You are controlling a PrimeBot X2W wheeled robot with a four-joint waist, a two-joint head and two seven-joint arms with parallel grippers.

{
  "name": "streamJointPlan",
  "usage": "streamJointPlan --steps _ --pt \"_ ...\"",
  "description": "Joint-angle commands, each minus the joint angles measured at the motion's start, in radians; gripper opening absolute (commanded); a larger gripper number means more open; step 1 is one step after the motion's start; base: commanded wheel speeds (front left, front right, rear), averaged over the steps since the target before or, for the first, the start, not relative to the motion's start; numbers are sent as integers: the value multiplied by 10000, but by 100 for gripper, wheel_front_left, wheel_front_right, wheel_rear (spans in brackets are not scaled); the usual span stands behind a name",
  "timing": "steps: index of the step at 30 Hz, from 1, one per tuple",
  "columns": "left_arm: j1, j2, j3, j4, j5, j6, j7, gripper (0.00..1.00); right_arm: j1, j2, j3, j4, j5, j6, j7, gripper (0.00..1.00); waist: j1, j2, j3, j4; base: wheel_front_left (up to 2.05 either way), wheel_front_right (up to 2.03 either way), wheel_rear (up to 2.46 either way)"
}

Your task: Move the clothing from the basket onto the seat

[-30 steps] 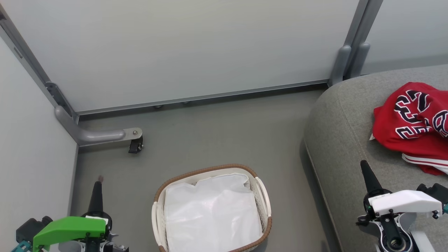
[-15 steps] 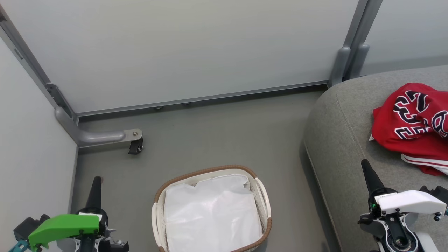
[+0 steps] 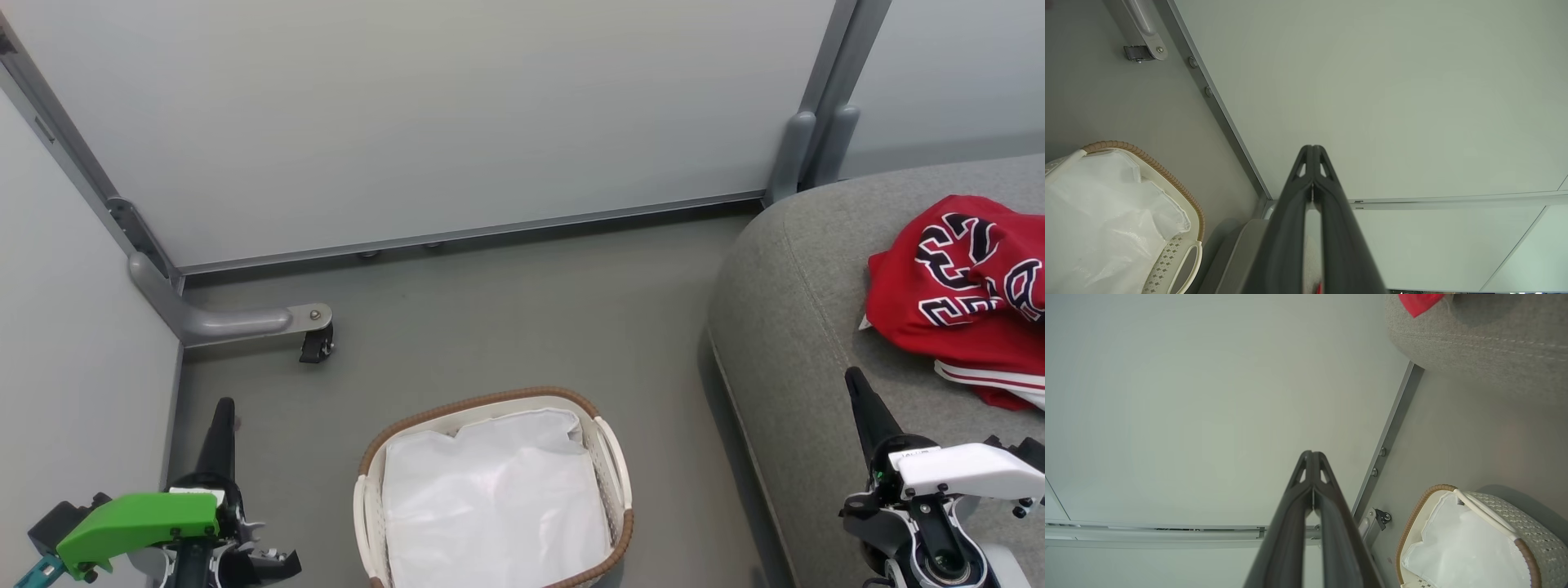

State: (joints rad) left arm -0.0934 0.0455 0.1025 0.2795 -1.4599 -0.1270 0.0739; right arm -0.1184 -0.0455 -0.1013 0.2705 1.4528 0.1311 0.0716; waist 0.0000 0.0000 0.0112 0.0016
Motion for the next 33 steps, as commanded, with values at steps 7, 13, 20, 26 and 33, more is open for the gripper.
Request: streamJointPlan --steps 7,13,20,26,33 --pt "-186 73 85 -174 -622 -50 170 0 101 -66 -73 -153 643 -4 196 0 0 0 -26 -5 0 0 0" --pt "-203 75 109 -265 -1006 -55 293 0 120 -70 -105 -211 1060 -4 305 0 0 0 -48 -9 0 0 0" --pt "-222 77 133 -354 -1457 -59 404 0 144 -75 -140 -270 1512 -5 421 0 0 0 -72 -14 0 0 0" --pt "-204 77 139 -361 -1544 -54 440 0 155 -76 -147 -285 1614 -4 462 0 0 0 -81 -16 0 0 0" --pt "-203 77 136 -363 -1543 -54 439 0 154 -75 -147 -284 1615 -4 461 0 0 0 -81 -16 0 0 0"
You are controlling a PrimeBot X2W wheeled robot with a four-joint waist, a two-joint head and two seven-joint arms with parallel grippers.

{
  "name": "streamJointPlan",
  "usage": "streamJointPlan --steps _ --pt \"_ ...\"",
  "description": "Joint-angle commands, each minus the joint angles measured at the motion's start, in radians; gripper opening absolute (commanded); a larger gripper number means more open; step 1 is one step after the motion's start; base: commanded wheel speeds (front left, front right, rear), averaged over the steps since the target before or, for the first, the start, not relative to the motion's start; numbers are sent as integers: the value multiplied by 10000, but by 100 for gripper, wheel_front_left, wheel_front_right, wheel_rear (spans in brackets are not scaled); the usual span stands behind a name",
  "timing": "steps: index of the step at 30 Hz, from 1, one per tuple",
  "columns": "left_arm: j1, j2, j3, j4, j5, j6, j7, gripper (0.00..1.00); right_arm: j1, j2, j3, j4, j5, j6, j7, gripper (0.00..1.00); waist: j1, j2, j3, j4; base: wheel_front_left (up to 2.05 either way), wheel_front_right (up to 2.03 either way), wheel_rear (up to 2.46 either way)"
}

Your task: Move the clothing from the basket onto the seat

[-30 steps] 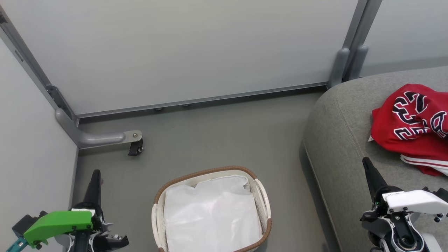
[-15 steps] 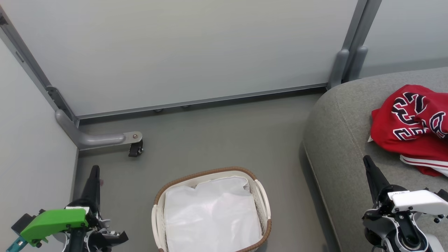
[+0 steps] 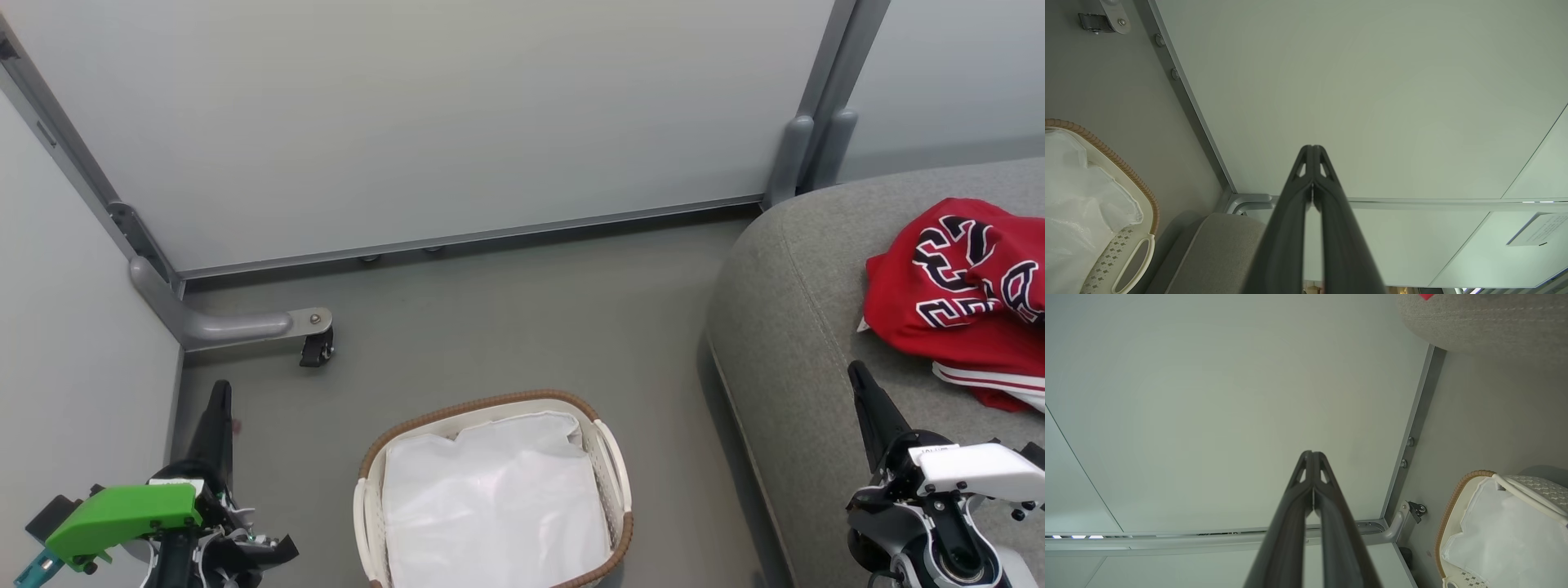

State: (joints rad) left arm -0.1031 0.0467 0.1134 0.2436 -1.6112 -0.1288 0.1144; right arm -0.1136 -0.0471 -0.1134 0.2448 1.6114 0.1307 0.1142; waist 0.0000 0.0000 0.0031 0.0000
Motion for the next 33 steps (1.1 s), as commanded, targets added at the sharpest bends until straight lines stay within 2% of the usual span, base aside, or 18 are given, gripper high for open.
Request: streamJointPlan --steps 1,33 --pt "-106 66 27 -6 -30 -37 34 0 106 -59 -26 -27 29 0 35 0 0 0 0 0 0 0 0" --pt "-105 66 24 -5 -31 -35 32 0 106 -60 -23 -25 30 0 32 0 0 0 0 0 0 0 0"
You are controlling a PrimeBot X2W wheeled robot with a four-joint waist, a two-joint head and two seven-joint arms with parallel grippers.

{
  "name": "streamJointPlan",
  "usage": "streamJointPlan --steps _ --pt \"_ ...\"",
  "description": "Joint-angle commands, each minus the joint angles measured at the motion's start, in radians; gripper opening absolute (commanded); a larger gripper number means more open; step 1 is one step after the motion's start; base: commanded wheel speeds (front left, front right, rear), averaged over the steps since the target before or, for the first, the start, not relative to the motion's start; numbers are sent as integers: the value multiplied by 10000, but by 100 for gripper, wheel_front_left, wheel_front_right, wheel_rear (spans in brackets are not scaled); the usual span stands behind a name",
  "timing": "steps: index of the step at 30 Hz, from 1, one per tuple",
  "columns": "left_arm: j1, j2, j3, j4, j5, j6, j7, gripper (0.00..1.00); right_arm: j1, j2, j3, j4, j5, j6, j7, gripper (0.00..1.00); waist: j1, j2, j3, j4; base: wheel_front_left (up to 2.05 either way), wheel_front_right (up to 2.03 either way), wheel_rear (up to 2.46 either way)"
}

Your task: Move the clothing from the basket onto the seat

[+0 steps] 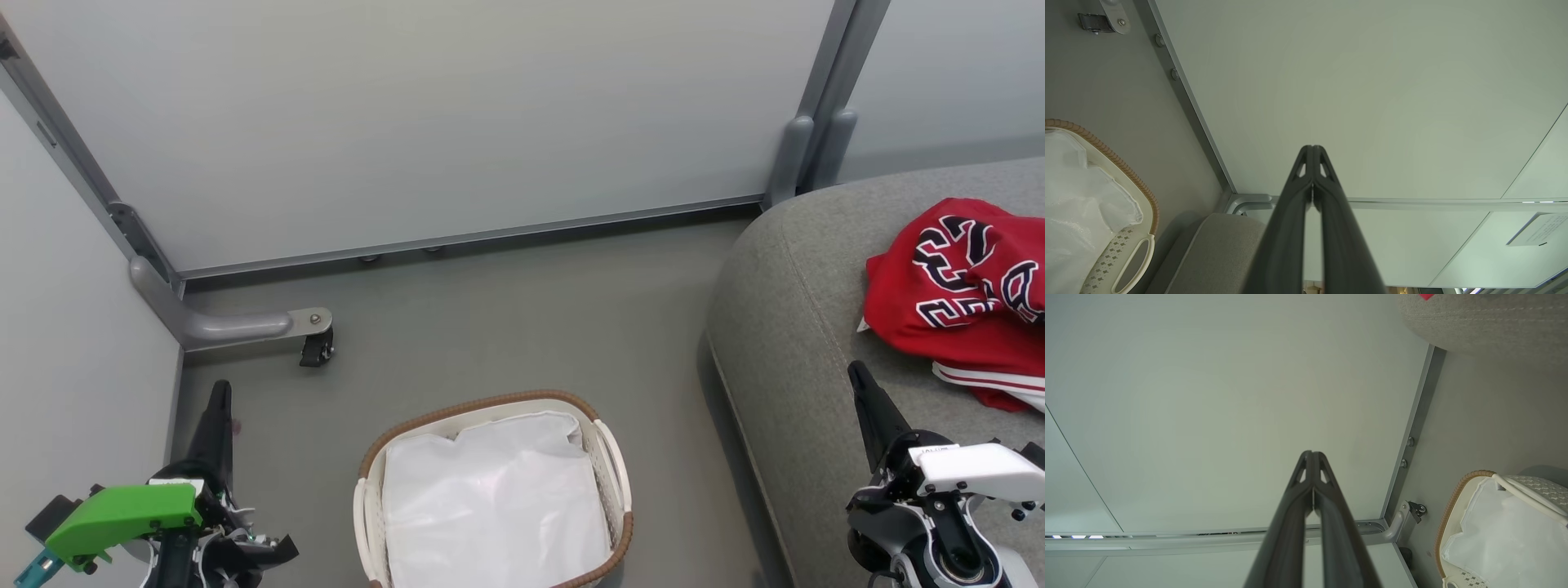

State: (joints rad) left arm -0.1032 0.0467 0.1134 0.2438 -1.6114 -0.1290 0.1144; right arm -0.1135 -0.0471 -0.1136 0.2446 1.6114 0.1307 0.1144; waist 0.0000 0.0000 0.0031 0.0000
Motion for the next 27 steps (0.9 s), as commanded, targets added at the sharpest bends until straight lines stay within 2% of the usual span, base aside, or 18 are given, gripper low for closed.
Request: streamJointPlan --steps 1,27 --pt "-104 66 24 -7 -30 -33 32 0 105 -60 -21 -24 30 -1 32 0 0 0 0 0 0 0 0" --pt "-104 66 22 -9 -30 -34 30 0 105 -60 -21 -24 31 -1 31 0 0 0 0 0 0 0 0"
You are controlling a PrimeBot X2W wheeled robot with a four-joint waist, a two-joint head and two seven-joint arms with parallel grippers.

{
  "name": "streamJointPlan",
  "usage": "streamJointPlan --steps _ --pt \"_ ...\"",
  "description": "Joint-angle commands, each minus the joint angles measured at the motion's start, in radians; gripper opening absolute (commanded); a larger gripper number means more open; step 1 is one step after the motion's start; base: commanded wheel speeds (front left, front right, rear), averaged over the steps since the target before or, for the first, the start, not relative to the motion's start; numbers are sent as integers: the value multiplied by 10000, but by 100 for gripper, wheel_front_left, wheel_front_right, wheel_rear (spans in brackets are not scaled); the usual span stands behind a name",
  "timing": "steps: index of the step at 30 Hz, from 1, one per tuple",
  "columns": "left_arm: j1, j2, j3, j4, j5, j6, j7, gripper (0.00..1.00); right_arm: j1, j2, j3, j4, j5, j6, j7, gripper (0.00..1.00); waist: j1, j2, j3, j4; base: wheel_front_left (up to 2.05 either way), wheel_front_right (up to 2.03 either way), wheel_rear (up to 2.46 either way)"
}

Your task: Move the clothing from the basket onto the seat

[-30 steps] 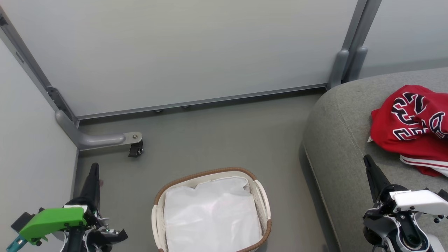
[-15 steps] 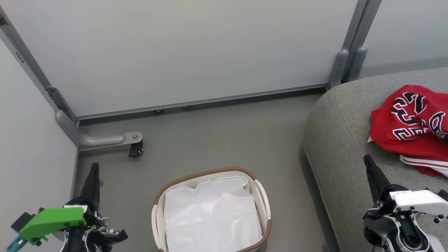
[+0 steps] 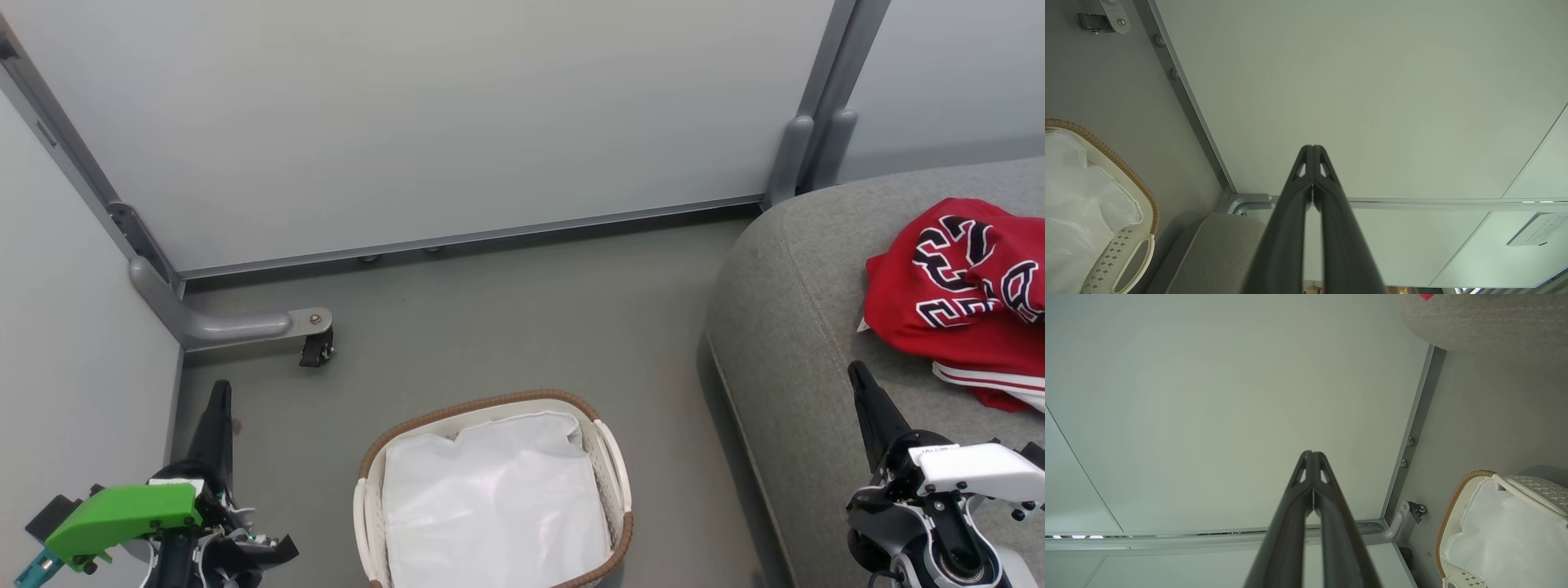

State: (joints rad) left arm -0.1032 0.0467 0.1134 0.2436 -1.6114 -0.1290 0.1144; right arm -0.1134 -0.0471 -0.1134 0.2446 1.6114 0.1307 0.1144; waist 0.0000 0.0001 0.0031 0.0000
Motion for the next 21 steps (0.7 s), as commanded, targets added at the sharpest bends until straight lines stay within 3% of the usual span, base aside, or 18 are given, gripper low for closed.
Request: streamJointPlan --steps 1,21 --pt "-104 66 22 -7 -30 -34 30 0 104 -60 -23 -24 31 0 29 0 0 -1 0 0 0 0 0" --pt "-103 66 21 -6 -31 -34 30 0 105 -60 -22 -22 32 0 30 0 0 -1 0 0 0 0 0"
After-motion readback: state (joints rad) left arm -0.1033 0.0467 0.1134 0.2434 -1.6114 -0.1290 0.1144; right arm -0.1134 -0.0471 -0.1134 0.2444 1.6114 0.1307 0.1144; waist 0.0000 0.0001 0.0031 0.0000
